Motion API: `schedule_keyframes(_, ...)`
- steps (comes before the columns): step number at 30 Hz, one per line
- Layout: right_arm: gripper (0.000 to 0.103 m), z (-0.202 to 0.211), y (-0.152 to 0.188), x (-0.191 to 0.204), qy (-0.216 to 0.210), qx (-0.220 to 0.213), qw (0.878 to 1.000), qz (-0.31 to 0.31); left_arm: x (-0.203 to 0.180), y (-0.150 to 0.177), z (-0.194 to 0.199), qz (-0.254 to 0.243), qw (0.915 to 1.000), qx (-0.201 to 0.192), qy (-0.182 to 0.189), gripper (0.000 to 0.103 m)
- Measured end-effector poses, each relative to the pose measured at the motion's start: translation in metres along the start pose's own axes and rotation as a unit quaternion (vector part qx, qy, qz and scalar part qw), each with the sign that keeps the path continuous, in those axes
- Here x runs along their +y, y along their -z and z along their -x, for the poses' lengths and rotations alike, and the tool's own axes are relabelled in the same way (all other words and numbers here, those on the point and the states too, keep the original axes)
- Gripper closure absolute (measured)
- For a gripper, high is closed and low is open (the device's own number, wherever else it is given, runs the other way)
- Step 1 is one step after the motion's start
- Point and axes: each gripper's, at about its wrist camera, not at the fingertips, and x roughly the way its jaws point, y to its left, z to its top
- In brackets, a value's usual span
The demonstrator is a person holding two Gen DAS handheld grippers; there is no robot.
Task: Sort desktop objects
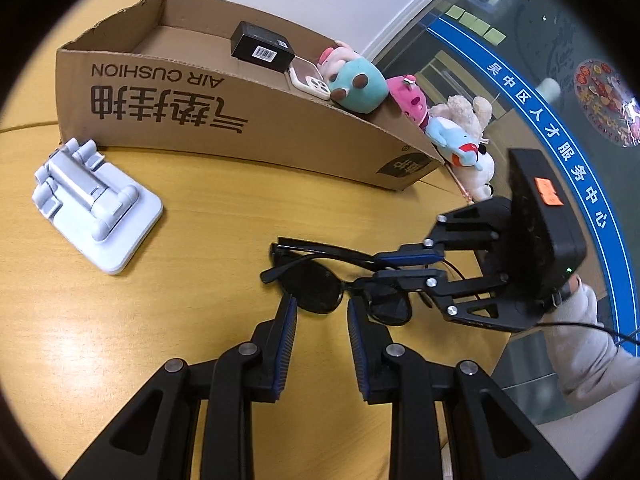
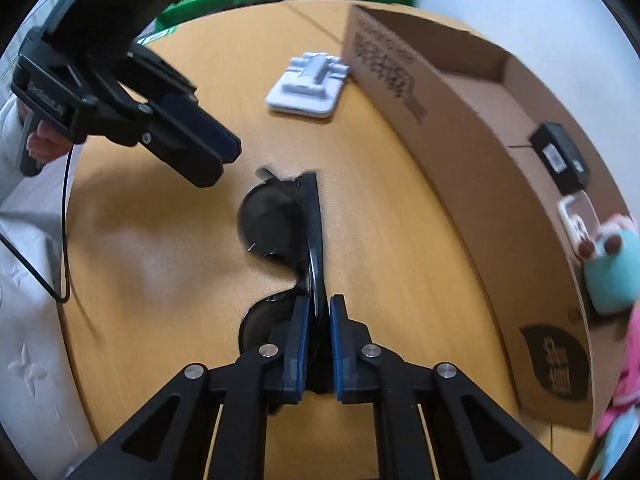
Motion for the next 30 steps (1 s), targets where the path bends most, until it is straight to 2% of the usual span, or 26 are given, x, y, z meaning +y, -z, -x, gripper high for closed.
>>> schedule_keyframes(5,0.096,0.014,0.015,0.0,0.031,-0.034,0.996,-0.074,-0.004,-0.006,-0.005,-0.003,1.0,0.004,0.008,0.078)
schedule_keyframes(7,0.096,0.018,0.023,-0.005,0.037,-0.046,0.99,-0.125,-0.008,-0.009,-0.009,-0.005,0.9998,0.008,0.015,0.078)
schedule_keyframes(11,0.096,0.02,0.042,-0.02,0.004,-0.067,0.968,-0.244,-0.021,-0.016,-0.019,-0.01,0.9991,0.014,0.039,0.078)
schedule_keyframes(15,0.096,0.02,0.064,-0.036,-0.068,-0.101,0.924,-0.362,-0.018,-0.022,-0.032,0.015,0.9972,0.021,0.07,0.078)
schedule_keyframes(16,0.096,0.02,0.071,-0.041,-0.092,-0.11,0.908,-0.393,-0.015,-0.022,-0.035,0.025,0.9965,0.024,0.076,0.078)
schedule_keyframes(17,0.096,0.017,0.077,-0.044,-0.117,-0.114,0.894,-0.418,-0.011,-0.022,-0.038,0.038,0.9954,0.03,0.083,0.076)
schedule_keyframes(18,0.096,0.013,0.081,-0.046,-0.137,-0.116,0.883,-0.435,-0.007,-0.021,-0.042,0.052,0.9941,0.036,0.088,0.07)
schedule_keyframes(19,0.096,0.005,0.084,-0.046,-0.164,-0.113,0.871,-0.45,-0.004,-0.02,-0.045,0.065,0.9927,0.042,0.093,0.069)
schedule_keyframes(21,0.096,-0.008,0.085,-0.044,-0.203,-0.104,0.857,-0.463,-0.005,-0.017,-0.047,0.07,0.992,0.045,0.094,0.069)
schedule_keyframes(23,0.096,-0.024,0.084,-0.041,-0.247,-0.095,0.839,-0.475,-0.007,-0.016,-0.045,0.067,0.9929,0.037,0.091,0.069)
schedule_keyframes(25,0.096,-0.038,0.08,-0.039,-0.278,-0.085,0.826,-0.483,-0.007,-0.016,-0.042,0.072,0.994,0.027,0.079,0.069)
schedule_keyframes(27,0.093,-0.043,0.074,-0.037,-0.279,-0.081,0.829,-0.477,-0.008,-0.018,-0.04,0.073,0.9956,0.015,0.056,0.069)
schedule_keyframes(28,0.092,-0.042,0.07,-0.037,-0.269,-0.078,0.837,-0.471,-0.009,-0.019,-0.04,0.072,0.9963,0.012,0.047,0.069)
schedule_keyframes(29,0.09,-0.037,0.063,-0.035,-0.242,-0.075,0.853,-0.456,-0.012,-0.02,-0.04,0.069,0.997,0.009,0.034,0.069)
schedule_keyframes(30,0.08,-0.031,0.057,-0.034,-0.209,-0.072,0.871,-0.44,-0.015,-0.021,-0.042,0.068,0.9973,0.008,0.026,0.069)
